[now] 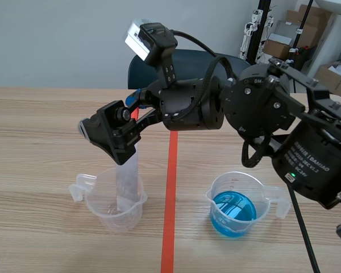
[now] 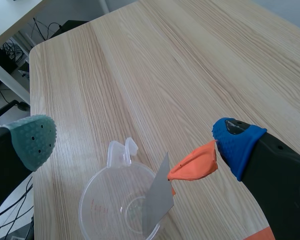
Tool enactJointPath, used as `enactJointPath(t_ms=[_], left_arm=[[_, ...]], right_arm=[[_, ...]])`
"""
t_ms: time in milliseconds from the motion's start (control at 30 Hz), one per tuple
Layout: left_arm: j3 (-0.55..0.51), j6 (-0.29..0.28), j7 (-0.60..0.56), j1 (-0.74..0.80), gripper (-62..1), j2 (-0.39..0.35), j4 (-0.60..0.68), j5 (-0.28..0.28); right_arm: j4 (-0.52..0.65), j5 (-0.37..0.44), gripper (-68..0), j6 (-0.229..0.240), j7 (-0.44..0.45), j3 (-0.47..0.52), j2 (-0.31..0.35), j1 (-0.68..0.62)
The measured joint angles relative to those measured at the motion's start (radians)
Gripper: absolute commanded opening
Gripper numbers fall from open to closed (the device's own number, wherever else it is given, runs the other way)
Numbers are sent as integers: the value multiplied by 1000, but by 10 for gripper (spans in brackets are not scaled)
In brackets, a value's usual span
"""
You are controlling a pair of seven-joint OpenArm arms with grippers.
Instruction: Do the redox reaction experiment. put the plate into the left beaker
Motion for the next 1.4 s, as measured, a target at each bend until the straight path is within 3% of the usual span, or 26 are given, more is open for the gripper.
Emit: enactJointPath(t_ms=[1400], left_arm=[[0,0,0,0,14,0,0,0]], right_arm=[[0,-52,4,2,-3,0,0,0]])
